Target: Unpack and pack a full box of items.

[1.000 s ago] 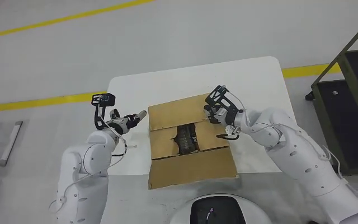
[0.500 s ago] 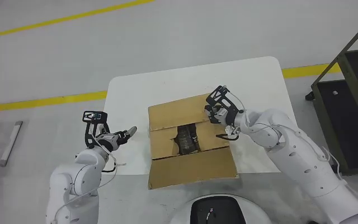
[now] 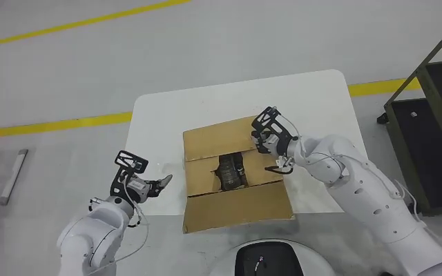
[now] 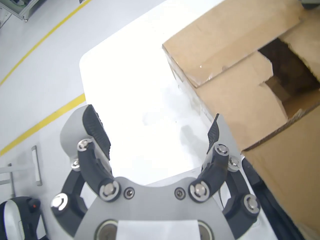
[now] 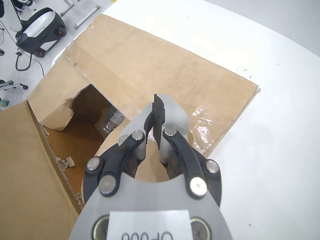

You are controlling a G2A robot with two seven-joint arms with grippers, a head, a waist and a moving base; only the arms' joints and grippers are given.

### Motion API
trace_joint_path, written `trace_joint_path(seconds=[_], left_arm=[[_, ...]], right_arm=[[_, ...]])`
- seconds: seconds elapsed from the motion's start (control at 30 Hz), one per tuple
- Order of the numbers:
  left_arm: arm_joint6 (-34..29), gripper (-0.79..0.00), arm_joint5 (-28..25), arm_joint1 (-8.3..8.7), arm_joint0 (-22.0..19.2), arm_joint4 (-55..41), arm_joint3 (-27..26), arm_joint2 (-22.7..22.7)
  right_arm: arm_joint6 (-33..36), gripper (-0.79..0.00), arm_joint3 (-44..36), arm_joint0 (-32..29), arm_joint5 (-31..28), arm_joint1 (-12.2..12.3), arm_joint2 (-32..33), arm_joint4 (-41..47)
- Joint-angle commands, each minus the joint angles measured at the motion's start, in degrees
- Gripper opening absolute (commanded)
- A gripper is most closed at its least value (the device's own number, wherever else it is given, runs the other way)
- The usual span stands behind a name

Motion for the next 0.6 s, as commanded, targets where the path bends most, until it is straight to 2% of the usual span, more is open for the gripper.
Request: trace_joint_path(seconds=[0.0,0.13,0.3,0.43,0.57], left_arm=[[2.1,0.000,-1.7,0.17,3.2,1.9,-0.5,-1.9],[6.0,0.000,-4.3,0.43,8.7,5.1,0.1,-5.4],[10.3,0.000,-8.7,0.63,14.0,8.2,-0.7,-5.8],[16.5,0.000,-11.4,0.67,15.7,7.2,-0.7,-4.7],[21.6,0.000,-17.3,1.12,16.2,10.1,-1.4,-4.0]], right_arm=[[0.0,-0.785,0.1,0.0,0.0,0.0,0.0,0.1],[0.0,-0.785,-0.1,-0.2,0.0,0.0,0.2,0.0],[0.2,-0.785,-0.2,-0.6,0.0,0.0,0.7,0.0],[0.4,-0.785,-0.4,-0.6,-0.1,0.0,0.7,0.0],[0.5,-0.785,-0.4,-0.5,-0.2,-0.1,0.5,0.0]])
